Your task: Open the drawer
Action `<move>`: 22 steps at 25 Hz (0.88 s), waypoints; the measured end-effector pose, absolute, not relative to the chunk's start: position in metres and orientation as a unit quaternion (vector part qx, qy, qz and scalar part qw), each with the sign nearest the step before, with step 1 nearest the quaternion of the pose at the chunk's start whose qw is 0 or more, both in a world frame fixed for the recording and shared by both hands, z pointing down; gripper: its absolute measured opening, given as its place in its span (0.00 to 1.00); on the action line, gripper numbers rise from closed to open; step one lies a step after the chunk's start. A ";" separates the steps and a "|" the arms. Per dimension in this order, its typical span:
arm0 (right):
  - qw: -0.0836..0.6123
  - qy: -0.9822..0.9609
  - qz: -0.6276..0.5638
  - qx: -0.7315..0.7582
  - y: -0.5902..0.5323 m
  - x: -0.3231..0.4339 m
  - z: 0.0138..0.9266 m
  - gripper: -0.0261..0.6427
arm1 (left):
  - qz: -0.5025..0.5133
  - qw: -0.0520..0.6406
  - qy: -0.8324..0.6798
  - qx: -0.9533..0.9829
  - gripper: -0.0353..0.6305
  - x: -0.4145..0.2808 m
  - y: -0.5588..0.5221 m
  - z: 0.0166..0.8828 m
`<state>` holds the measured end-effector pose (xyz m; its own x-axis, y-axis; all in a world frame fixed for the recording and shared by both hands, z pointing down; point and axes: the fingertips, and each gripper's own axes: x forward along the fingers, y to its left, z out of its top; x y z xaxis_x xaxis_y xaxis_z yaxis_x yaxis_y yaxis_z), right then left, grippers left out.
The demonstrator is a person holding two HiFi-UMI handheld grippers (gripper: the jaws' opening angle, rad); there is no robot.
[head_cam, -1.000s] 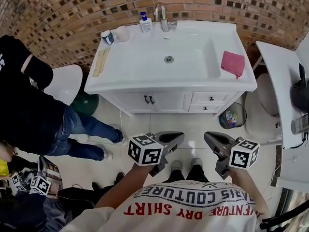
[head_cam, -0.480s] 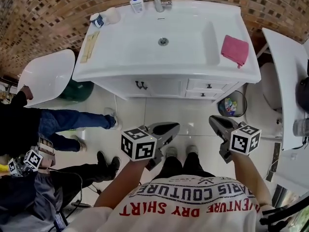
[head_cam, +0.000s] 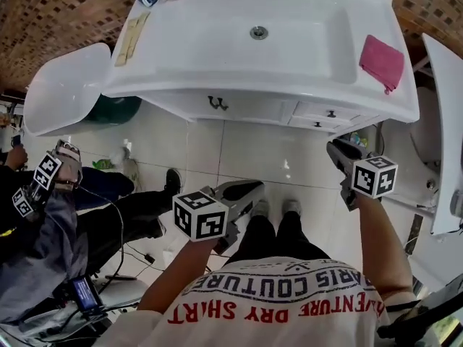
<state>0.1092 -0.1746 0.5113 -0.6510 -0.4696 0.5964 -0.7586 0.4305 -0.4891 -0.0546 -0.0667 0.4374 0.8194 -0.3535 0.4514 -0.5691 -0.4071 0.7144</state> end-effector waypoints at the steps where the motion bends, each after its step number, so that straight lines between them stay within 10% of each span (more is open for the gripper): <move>1: 0.195 -0.821 0.378 0.381 -0.184 0.112 0.520 0.17 | 0.116 0.471 -0.279 0.829 0.03 -0.057 -0.070 0.443; 22: 0.305 -0.710 0.364 0.520 -0.279 0.168 0.697 0.34 | 0.156 0.511 -0.285 0.795 0.03 -0.080 -0.071 0.523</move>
